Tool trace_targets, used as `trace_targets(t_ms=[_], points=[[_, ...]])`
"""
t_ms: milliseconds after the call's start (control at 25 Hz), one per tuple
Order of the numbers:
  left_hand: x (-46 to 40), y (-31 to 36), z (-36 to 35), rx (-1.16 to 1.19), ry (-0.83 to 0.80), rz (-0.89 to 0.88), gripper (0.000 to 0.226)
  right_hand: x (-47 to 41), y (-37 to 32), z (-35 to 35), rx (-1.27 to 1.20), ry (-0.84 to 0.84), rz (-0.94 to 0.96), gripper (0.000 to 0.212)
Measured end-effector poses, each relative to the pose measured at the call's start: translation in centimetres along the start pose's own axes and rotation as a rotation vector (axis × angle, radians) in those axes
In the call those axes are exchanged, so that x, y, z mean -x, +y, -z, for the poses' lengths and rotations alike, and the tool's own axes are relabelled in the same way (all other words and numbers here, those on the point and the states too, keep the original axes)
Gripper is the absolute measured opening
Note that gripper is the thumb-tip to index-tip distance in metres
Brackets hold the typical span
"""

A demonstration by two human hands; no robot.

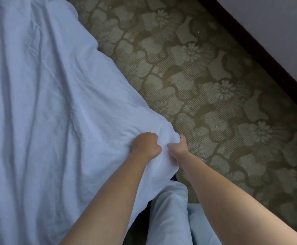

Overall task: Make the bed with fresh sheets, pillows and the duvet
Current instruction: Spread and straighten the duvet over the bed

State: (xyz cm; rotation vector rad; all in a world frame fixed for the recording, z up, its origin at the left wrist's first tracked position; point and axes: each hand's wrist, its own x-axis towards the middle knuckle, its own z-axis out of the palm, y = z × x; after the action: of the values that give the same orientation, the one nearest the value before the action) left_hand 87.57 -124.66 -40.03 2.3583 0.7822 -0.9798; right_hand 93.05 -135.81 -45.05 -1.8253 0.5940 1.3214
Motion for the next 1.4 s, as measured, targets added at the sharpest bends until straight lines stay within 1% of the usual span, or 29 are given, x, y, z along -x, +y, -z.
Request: trace_targets(t_ms=[80, 120, 240, 320, 360, 400, 440, 520, 560, 640, 680, 760, 880, 960, 1000, 1040, 1080, 1120, 1160, 1240, 1280, 1360, 1400], points=[[1.0, 0.6, 0.7, -0.062, -0.125, -0.046, 0.043, 1.4, -1.8, 0.0, 0.11, 0.012, 0.12, 0.058], [1.4, 0.9, 1.2, -0.051, -0.183, -0.039, 0.052, 2.2, -2.9, 0.2, 0.132, 0.011, 0.129, 0.057], [2.8, 1.8, 4.1, 0.083, -0.341, 0.042, 0.097, 4.7, -6.9, 0.8, 0.148, -0.033, 0.13, 0.049], [4.2, 2.8, 6.2, 0.167, -0.402, 0.091, 0.116, 6.4, -9.3, 1.3, 0.178, -0.074, 0.173, 0.031], [5.0, 3.5, 7.0, 0.193, -0.4, 0.113, 0.117, 7.4, -10.4, 1.5, 0.202, -0.093, 0.193, 0.015], [5.9, 4.2, 7.5, 0.194, -0.356, 0.128, 0.11, 8.7, -11.3, 1.7, 0.241, -0.114, 0.221, 0.006], [7.1, 5.1, 8.0, 0.164, -0.267, 0.143, 0.094, 9.9, -12.1, 2.0, 0.294, -0.143, 0.259, 0.01], [9.9, 6.8, 9.0, 0.08, -0.054, 0.173, 0.057, 11.9, -13.0, 2.9, 0.409, -0.227, 0.344, 0.006], [11.3, 7.7, 9.5, 0.052, 0.029, 0.202, 0.047, 13.0, -13.2, 3.4, 0.453, -0.265, 0.379, 0.009], [14.7, 10.1, 10.3, 0.074, 0.146, 0.308, 0.036, 16.6, -13.3, 5.6, 0.484, -0.369, 0.404, 0.008], [16.3, 11.4, 10.7, 0.102, 0.185, 0.362, 0.033, 18.1, -13.3, 6.7, 0.503, -0.43, 0.401, 0.011], [19.5, 14.5, 11.1, 0.132, 0.211, 0.438, 0.025, 21.4, -13.2, 9.7, 0.58, -0.501, 0.324, 0.024], [23.6, 18.6, 11.1, 0.107, 0.146, 0.46, 0.004, 25.7, -12.9, 13.9, 0.704, -0.568, 0.141, 0.028], [25.5, 19.7, 11.3, 0.123, 0.082, 0.461, 0.014, 27.5, -12.7, 15.7, 0.93, -0.582, 0.167, 0.03], [26.1, 19.8, 11.3, 0.132, 0.063, 0.481, 0.014, 27.9, -12.6, 16.2, 1.031, -0.589, 0.196, 0.03], [26.6, 19.8, 11.1, 0.116, 0.047, 0.495, 0.01, 28.1, -12.4, 16.7, 1.116, -0.597, 0.217, 0.028], [26.9, 19.9, 10.6, 0.105, 0.048, 0.495, 0.011, 28.1, -12.0, 17.0, 1.181, -0.6, 0.234, 0.028], [26.8, 19.9, 9.8, 0.107, 0.056, 0.475, 0.018, 27.8, -11.6, 17.2, 1.236, -0.594, 0.259, 0.027], [26.3, 20.0, 8.5, 0.133, 0.089, 0.442, 0.019, 27.0, -11.4, 17.4, 1.268, -0.564, 0.288, 0.026], [25.2, 20.5, 5.1, 0.26, 0.16, 0.399, 0.014, 25.8, -10.7, 17.2, 1.301, -0.463, 0.296, 0.025], [24.5, 20.9, 3.8, 0.308, 0.22, 0.376, 0.023, 25.0, -10.5, 17.1, 1.329, -0.423, 0.316, 0.027], [23.3, 20.9, 1.9, 0.345, 0.303, 0.352, 0.043, 23.4, -10.4, 16.9, 1.365, -0.409, 0.388, 0.03], [22.8, 20.8, 1.4, 0.345, 0.346, 0.344, 0.05, 23.0, -10.4, 16.7, 1.327, -0.409, 0.42, 0.03]])
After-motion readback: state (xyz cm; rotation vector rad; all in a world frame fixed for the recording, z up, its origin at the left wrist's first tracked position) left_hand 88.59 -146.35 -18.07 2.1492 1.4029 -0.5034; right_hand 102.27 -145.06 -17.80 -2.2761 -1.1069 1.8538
